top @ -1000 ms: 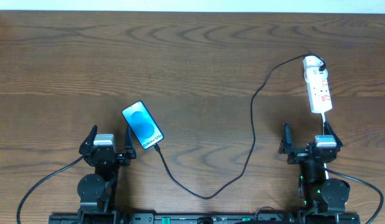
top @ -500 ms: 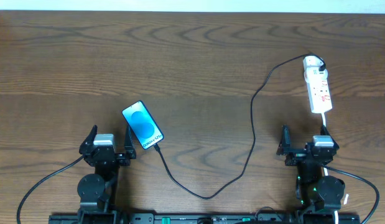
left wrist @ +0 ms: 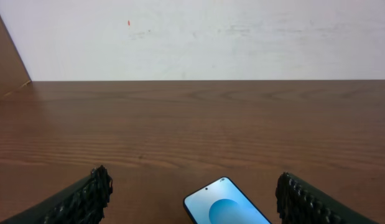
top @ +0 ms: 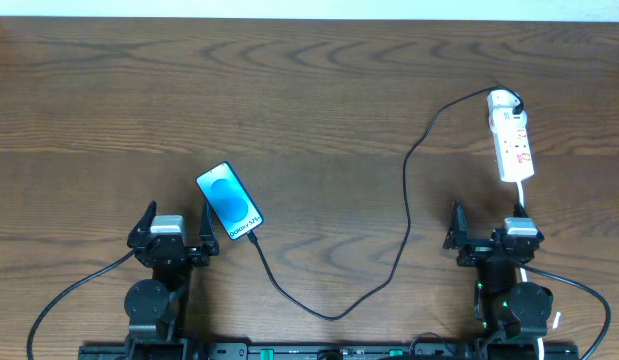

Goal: Plug charger to phone and switch on socket

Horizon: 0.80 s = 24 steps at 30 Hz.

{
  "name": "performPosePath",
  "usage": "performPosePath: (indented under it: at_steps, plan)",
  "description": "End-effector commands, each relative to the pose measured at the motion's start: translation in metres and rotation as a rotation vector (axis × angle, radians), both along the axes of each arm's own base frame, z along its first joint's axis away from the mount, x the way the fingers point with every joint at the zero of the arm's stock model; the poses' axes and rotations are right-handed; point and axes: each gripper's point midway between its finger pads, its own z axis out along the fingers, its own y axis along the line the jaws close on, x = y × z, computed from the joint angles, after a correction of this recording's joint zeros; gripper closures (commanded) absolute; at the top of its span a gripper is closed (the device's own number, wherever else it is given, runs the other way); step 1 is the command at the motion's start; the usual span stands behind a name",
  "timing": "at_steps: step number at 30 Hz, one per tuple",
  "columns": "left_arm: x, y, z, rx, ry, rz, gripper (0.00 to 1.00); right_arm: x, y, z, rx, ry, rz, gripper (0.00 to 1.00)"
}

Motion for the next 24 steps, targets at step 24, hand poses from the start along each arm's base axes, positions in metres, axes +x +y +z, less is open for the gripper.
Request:
performPosePath:
  at_steps: [24]
  plan:
    - [-0.0012,0.0032,-0.016,0.016,0.052,0.015,0.13,-0.0004,-0.0016,-0.0001,0.053,-0.003,-0.023,0.01]
